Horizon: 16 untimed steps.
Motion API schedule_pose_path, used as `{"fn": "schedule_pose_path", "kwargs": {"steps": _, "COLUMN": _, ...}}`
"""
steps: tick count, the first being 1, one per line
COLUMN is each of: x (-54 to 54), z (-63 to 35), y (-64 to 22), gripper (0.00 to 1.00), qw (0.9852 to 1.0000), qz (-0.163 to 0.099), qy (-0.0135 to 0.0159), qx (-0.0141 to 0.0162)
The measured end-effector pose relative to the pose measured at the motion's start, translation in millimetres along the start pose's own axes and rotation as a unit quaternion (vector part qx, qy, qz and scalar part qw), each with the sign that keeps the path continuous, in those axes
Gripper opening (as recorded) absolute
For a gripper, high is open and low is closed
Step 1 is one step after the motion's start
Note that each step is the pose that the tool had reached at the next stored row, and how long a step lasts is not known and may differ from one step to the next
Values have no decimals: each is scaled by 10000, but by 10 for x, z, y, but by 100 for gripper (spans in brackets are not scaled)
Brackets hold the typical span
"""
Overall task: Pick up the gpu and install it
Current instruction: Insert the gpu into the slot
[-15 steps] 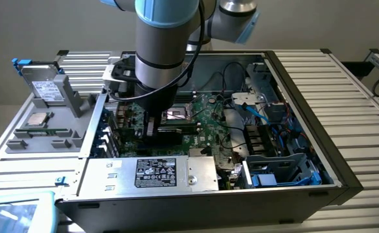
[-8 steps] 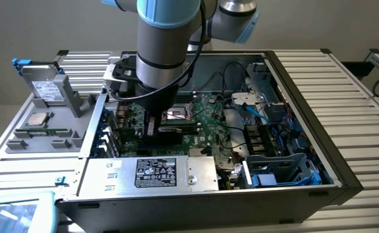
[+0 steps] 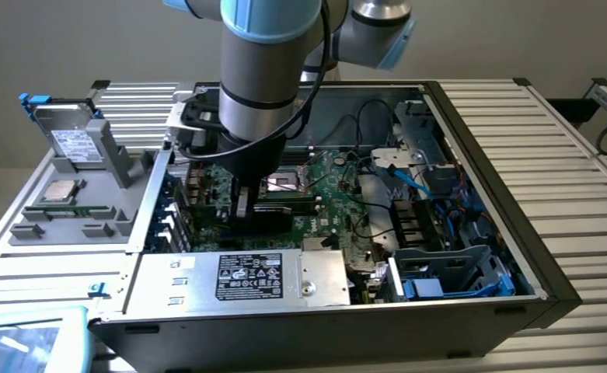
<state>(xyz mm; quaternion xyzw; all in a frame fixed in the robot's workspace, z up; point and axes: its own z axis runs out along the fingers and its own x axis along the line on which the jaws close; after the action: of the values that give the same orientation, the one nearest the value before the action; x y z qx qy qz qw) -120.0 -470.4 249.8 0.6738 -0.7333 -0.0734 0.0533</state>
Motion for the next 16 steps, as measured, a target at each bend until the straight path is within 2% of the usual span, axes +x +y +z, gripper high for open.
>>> {"fn": "schedule_pose_path", "kwargs": {"steps": 8, "x": -29, "z": -3, "y": -21, "gripper": 28, "qw": 10000, "qz": 2, "qy": 8, "qx": -11}}
{"fn": "schedule_pose_path", "kwargs": {"steps": 9, "x": -30, "z": -6, "y": -31, "gripper": 28, "qw": 10000, "qz": 1, "qy": 10, "qx": -17}}
{"fn": "schedule_pose_path", "kwargs": {"steps": 11, "x": -34, "z": -17, "y": -77, "gripper": 28, "qw": 10000, "qz": 4, "qy": 13, "qx": -70}}
{"fn": "schedule_pose_path", "kwargs": {"steps": 12, "x": -34, "z": -17, "y": -82, "gripper": 28, "qw": 10000, "qz": 4, "qy": 16, "qx": -81}}
{"fn": "schedule_pose_path", "kwargs": {"steps": 16, "x": -34, "z": -17, "y": -82, "gripper": 28, "qw": 10000, "qz": 6, "qy": 25, "qx": -84}}
